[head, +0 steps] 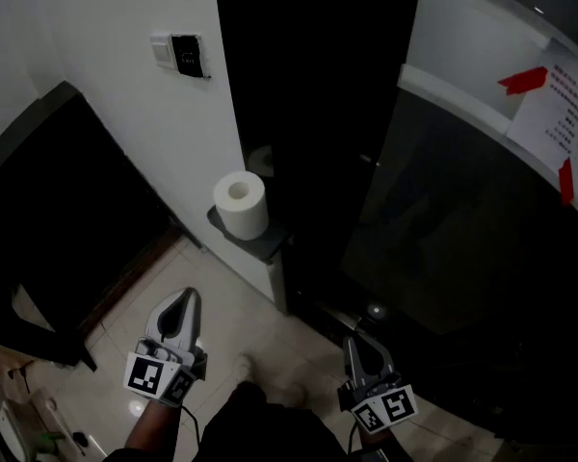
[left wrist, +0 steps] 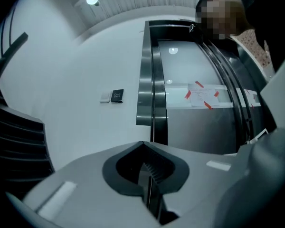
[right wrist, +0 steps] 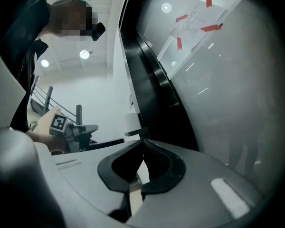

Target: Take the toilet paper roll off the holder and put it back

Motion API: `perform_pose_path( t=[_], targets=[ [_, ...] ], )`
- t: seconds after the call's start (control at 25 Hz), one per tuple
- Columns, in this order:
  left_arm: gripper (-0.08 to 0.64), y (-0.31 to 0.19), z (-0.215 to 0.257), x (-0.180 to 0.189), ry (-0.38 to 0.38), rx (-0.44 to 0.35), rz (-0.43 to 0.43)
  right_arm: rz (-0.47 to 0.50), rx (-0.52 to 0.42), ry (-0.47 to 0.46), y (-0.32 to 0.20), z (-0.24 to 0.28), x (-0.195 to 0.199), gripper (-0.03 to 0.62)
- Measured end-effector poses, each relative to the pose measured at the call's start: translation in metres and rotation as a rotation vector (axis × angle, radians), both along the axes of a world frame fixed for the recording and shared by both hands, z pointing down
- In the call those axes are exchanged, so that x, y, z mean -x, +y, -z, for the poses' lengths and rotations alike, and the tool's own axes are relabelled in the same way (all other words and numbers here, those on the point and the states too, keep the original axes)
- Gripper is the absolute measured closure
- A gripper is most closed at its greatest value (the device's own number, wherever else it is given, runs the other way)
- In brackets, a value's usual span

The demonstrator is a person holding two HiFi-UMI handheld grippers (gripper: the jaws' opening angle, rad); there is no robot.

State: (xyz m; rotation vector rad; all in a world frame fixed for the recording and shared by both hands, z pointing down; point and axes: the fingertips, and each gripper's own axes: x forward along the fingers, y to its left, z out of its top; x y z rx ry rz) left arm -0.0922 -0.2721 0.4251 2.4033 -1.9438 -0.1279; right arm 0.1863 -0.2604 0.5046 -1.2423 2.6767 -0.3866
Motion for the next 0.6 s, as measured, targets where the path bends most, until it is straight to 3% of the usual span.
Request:
perform_pose_path(
  t=[0.36,0.6],
  targets=[
    [0.558,0.049,-0.016,0.016,-0.022,0.047,0.051,0.062,-0.013,-0.010,0.025,0.000,0.034,0.578],
    [0.558,0.096,-0.018,0.054,0.058,0.026,0.048,0.061,-0.043,0.010,0.059,0.014,0.080,0.578]
  ],
)
